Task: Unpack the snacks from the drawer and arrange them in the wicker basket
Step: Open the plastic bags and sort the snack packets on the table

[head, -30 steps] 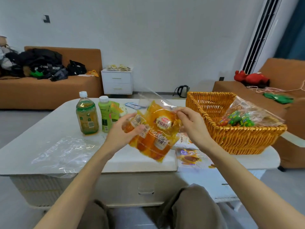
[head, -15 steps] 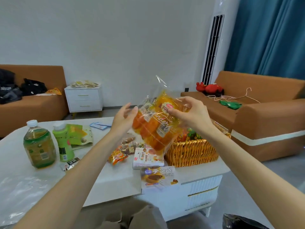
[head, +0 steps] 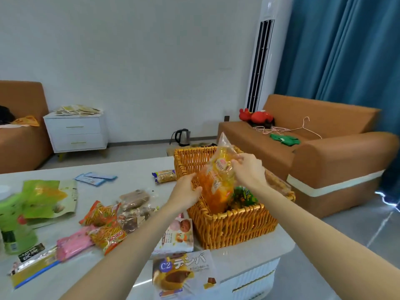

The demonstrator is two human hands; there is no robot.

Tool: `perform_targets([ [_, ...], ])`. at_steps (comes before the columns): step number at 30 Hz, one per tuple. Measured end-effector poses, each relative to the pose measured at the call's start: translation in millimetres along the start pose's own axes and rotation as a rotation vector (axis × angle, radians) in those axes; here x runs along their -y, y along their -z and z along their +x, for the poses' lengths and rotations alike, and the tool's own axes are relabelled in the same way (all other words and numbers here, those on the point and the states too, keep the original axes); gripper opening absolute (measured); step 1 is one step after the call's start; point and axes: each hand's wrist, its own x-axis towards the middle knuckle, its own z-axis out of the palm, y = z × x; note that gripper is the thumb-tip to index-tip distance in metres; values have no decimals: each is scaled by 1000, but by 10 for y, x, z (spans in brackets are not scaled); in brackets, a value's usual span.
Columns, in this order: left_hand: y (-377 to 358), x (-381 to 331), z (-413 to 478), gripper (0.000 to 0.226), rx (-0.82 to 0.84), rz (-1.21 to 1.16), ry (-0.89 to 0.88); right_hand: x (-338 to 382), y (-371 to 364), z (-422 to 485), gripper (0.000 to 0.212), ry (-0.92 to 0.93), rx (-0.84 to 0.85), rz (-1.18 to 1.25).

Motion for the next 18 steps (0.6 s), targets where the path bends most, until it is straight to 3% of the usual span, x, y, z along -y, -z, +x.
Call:
perform_targets([
  [3,-178,116,67,56,63,68,-19,-220,-281,38,22,-28,199,-180],
  [5,-261,193,81,54,50,57,-28,-361,-368,32,25,-16,299,-464],
  [8,-321,297,104,54,40,60,-33,-424,-298,13,27,110,219,-753],
  [10,-333,354,128,55,44,60,-29,-434,-222,17,25,235,126,-733],
  [11,-337,372,135,55,50,58,-27,-460,-199,28,45,248,126,-756],
  [12,-343,384,139,55,60,54,-25,-491,-171,33,63,217,168,-771],
  [14,-357,383,145,54,80,41,-16,-580,-151,51,79,64,327,-745],
  [16,-386,367,138,52,86,16,1,-709,-178,70,83,-50,528,-655],
  [18,-431,347,141,50,75,-21,12,-773,-227,57,82,-35,606,-581],
])
